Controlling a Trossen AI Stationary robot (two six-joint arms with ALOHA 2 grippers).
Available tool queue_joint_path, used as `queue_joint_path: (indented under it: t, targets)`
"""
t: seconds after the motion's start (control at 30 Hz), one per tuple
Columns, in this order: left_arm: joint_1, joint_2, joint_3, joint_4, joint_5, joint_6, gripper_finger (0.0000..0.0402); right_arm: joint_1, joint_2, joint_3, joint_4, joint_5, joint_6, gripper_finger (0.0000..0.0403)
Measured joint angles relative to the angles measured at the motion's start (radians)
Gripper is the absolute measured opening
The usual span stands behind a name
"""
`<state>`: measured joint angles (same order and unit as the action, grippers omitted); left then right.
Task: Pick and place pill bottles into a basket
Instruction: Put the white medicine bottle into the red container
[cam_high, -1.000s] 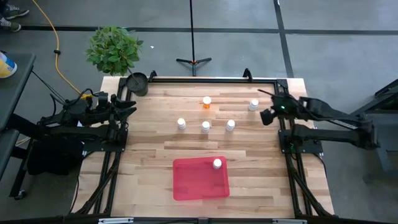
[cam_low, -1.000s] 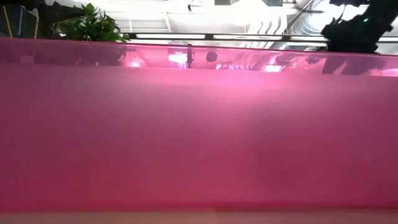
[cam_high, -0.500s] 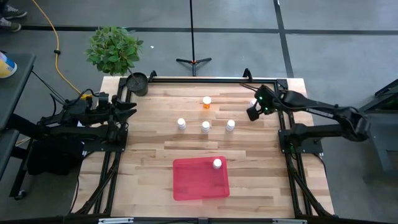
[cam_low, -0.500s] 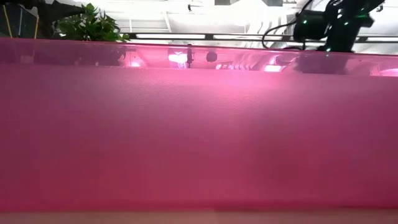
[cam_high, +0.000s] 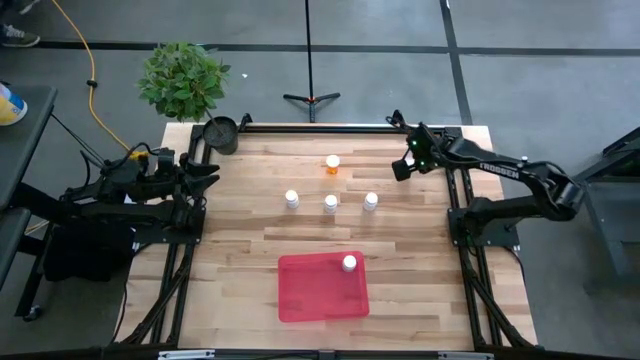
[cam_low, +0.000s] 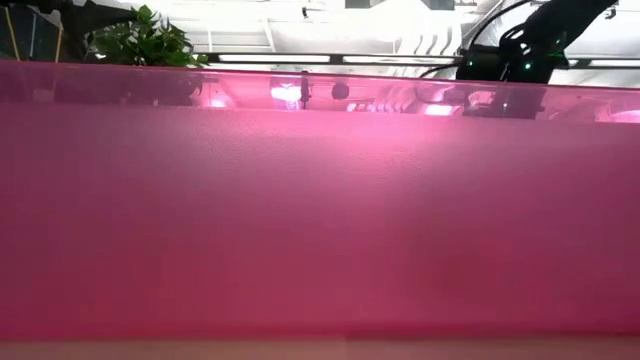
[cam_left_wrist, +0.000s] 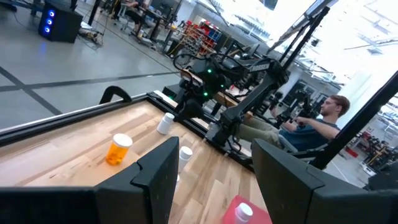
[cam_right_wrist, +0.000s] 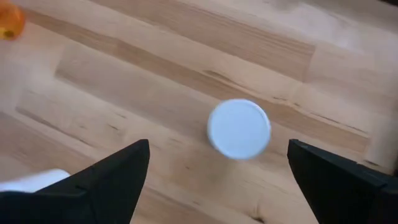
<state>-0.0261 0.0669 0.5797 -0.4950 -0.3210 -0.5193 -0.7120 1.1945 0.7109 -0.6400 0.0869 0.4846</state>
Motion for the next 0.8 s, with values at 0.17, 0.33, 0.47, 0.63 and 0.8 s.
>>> queue_joint_path:
  t: [0.17,0.33,0.47,0.63,0.8]
  targets:
    - [0.0,0.0,0.0,0.0,0.0,-0.002,0.0237,-0.043,0.029,0.0,0.017,-0.02,-0.027,0.0372]
    - [0.0,0.0,0.0,0.0,-0.001,-0.002,0.0237,-0.07,0.052,0.0,0.019,-0.038,-0.048,0.0372]
    - [0.0,0.0,0.0,-0.001,-0.004,-0.002,0.0237,-0.074,0.071,0.0,0.022,-0.05,-0.051,0.0372]
    - [0.0,0.0,0.0,-0.001,-0.005,-0.002,0.0237,-0.074,0.091,0.0,0.056,-0.084,-0.059,0.0371]
    - [0.0,0.0,0.0,-0.002,-0.005,-0.002,0.0237,-0.074,0.123,0.0,0.063,-0.104,-0.058,0.0371]
